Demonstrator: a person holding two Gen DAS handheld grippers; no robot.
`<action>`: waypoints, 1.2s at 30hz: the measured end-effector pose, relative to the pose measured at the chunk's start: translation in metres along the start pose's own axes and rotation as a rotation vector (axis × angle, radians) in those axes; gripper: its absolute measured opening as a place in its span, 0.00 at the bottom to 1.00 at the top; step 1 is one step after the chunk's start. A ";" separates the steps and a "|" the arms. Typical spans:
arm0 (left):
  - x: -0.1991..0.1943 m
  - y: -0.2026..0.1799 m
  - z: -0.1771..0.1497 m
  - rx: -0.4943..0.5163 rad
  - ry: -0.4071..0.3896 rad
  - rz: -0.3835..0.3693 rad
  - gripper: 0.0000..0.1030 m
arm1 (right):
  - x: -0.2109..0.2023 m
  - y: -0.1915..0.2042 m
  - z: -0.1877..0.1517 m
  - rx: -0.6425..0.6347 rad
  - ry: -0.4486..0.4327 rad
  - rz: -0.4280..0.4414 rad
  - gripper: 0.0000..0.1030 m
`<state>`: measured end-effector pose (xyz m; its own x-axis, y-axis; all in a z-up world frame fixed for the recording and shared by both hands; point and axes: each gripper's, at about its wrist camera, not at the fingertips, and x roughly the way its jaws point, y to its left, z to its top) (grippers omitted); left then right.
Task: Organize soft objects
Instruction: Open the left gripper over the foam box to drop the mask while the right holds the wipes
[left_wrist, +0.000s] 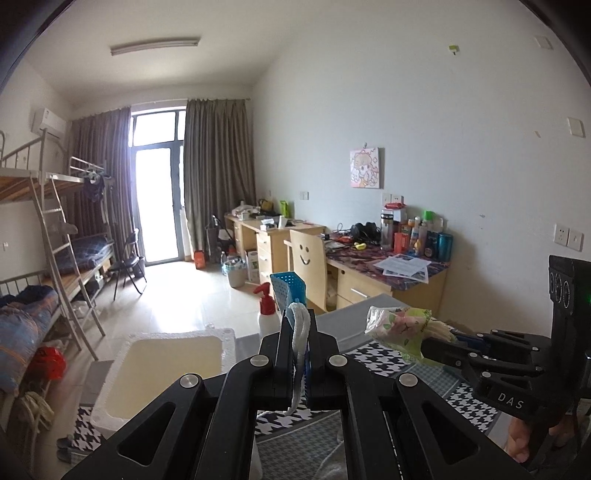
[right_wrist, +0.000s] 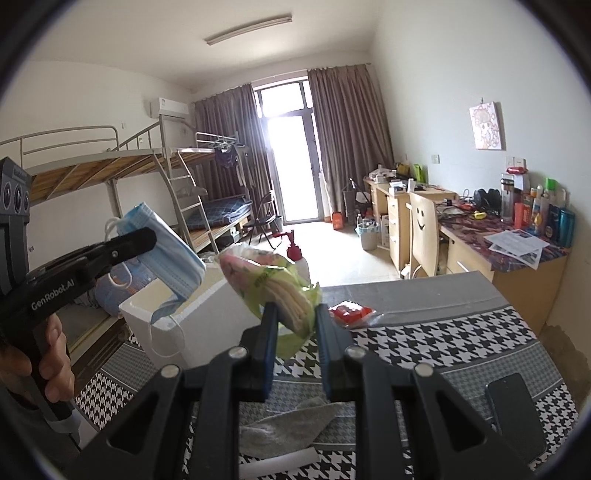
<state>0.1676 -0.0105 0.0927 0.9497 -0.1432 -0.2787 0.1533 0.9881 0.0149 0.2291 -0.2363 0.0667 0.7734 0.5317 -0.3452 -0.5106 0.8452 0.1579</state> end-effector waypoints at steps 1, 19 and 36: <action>0.000 0.001 0.002 0.001 -0.003 0.007 0.04 | 0.001 0.001 0.001 0.000 0.000 0.001 0.23; -0.003 0.034 0.017 -0.023 -0.021 0.156 0.04 | 0.023 0.027 0.021 -0.045 0.001 0.076 0.23; -0.007 0.059 0.016 -0.048 0.005 0.272 0.04 | 0.053 0.058 0.032 -0.107 0.042 0.159 0.23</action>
<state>0.1740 0.0485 0.1105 0.9526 0.1281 -0.2759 -0.1206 0.9917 0.0441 0.2524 -0.1579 0.0873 0.6644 0.6537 -0.3623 -0.6640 0.7388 0.1154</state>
